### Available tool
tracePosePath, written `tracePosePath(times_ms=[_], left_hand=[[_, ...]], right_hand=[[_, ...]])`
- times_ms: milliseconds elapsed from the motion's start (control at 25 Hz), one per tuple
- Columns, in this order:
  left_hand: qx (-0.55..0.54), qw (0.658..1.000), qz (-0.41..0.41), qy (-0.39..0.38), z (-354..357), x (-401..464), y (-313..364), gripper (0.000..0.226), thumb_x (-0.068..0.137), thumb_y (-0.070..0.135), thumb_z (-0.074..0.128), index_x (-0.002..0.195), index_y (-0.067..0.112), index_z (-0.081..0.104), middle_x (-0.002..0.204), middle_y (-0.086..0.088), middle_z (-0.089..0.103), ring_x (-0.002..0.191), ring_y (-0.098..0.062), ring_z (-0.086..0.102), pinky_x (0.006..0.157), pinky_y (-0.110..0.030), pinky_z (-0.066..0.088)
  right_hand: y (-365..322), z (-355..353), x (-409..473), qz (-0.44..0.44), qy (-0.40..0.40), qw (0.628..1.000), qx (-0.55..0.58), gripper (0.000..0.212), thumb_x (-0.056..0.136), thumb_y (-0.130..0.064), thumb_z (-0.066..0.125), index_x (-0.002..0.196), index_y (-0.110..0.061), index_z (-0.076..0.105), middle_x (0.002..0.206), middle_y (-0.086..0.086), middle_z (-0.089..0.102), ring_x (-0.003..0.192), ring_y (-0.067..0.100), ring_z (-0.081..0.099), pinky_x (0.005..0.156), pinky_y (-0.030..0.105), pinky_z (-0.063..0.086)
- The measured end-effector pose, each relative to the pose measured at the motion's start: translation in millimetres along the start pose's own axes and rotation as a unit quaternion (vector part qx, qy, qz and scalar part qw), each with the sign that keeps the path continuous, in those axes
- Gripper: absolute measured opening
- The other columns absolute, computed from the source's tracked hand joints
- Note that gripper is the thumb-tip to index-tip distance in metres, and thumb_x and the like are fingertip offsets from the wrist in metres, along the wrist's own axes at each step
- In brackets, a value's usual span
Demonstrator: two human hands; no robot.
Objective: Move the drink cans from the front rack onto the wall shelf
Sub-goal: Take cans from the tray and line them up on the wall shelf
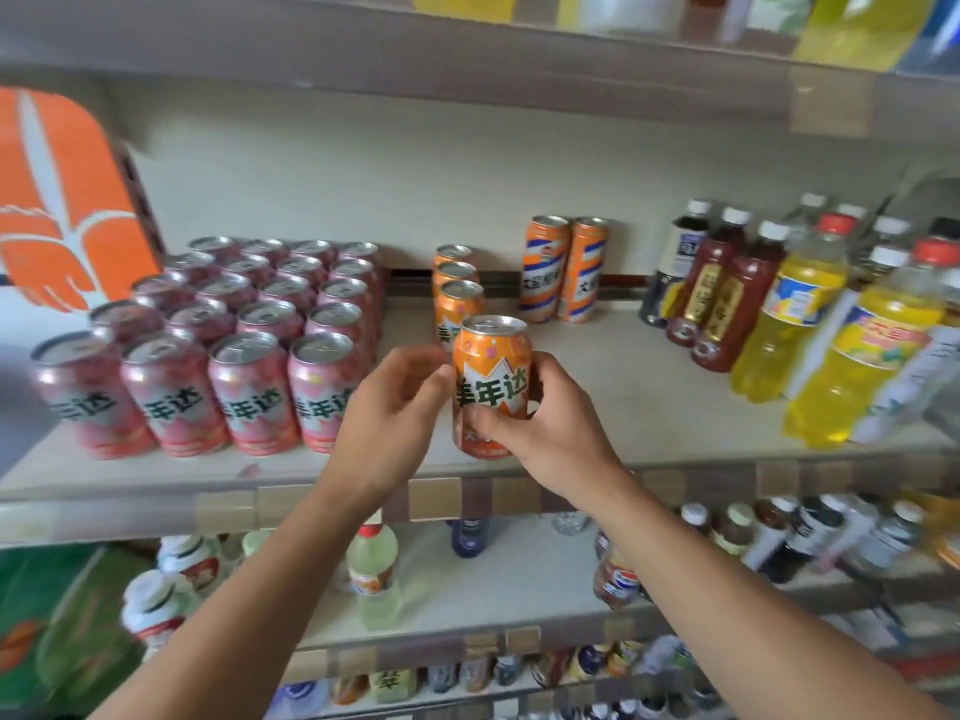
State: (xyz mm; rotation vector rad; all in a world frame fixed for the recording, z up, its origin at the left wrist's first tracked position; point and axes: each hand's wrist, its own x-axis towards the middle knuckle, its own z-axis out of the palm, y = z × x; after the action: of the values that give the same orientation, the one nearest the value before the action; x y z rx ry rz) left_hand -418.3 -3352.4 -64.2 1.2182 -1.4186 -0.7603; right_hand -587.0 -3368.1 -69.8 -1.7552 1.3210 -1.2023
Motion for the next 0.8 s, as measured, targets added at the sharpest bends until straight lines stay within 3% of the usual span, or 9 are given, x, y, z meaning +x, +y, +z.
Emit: tracePosePath(times_ms=[120,200,280,360,560,800], left_hand=[[0.152,0.988,0.001,0.042,-6.9,4.6,-16.7,0.014,0.094,0.030,0.058,0.101,0.020,0.064,0.090,0.010,0.069,0.081,0.000,0.063,0.065,-0.010,0.046],[0.194,0.979,0.028,0.050,-3.5,7.8,-26.5,0.015,0.094,0.030,0.056,0.101,0.018,0.062,0.089,0.006,0.069,0.082,-0.011,0.064,0.067,-0.023,0.049],[0.213,0.975,0.045,0.041,2.4,12.2,-32.0,0.015,0.094,0.029,0.054,0.101,0.017,0.059,0.095,0.001,0.069,0.086,-0.019,0.064,0.073,-0.035,0.051],[0.224,0.973,0.045,0.026,7.1,15.9,-35.1,0.017,0.093,0.029,0.054,0.104,0.017,0.057,0.102,-0.001,0.068,0.091,-0.022,0.063,0.076,-0.039,0.051],[0.228,0.972,0.050,0.017,9.2,22.9,-37.2,0.019,0.094,0.030,0.053,0.106,0.017,0.056,0.106,-0.001,0.066,0.091,-0.022,0.062,0.076,-0.038,0.050],[0.223,0.973,0.052,0.021,8.1,31.5,-38.8,0.017,0.092,0.027,0.054,0.105,0.016,0.056,0.103,-0.001,0.066,0.089,-0.022,0.062,0.077,-0.040,0.051]], right_hand=[[10.5,24.3,31.4,0.000,0.020,1.000,-0.008,0.059,0.069,-0.032,0.088,0.116,-0.026,0.052,0.102,-0.018,0.066,0.093,-0.007,0.063,0.084,0.022,0.054],[19.3,36.4,49.4,0.013,0.037,0.999,-0.005,0.063,0.068,-0.033,0.089,0.116,-0.025,0.050,0.101,-0.017,0.065,0.092,-0.005,0.063,0.083,0.025,0.056],[25.8,41.9,61.6,0.022,0.039,0.999,-0.014,0.062,0.069,-0.033,0.089,0.115,-0.025,0.048,0.098,-0.018,0.062,0.086,-0.009,0.060,0.072,0.012,0.053],[32.2,41.8,69.8,0.029,0.034,0.998,-0.032,0.059,0.071,-0.031,0.087,0.114,-0.027,0.047,0.095,-0.019,0.059,0.081,-0.012,0.056,0.063,0.004,0.046],[45.8,42.5,83.6,0.020,0.025,0.999,-0.040,0.066,0.071,-0.028,0.087,0.127,-0.021,0.052,0.113,-0.011,0.058,0.102,0.002,0.055,0.078,0.011,0.043],[48.9,42.4,89.5,0.013,0.015,0.999,-0.034,0.064,0.073,-0.023,0.085,0.122,-0.034,0.045,0.109,-0.017,0.059,0.096,-0.009,0.057,0.088,0.022,0.051]])
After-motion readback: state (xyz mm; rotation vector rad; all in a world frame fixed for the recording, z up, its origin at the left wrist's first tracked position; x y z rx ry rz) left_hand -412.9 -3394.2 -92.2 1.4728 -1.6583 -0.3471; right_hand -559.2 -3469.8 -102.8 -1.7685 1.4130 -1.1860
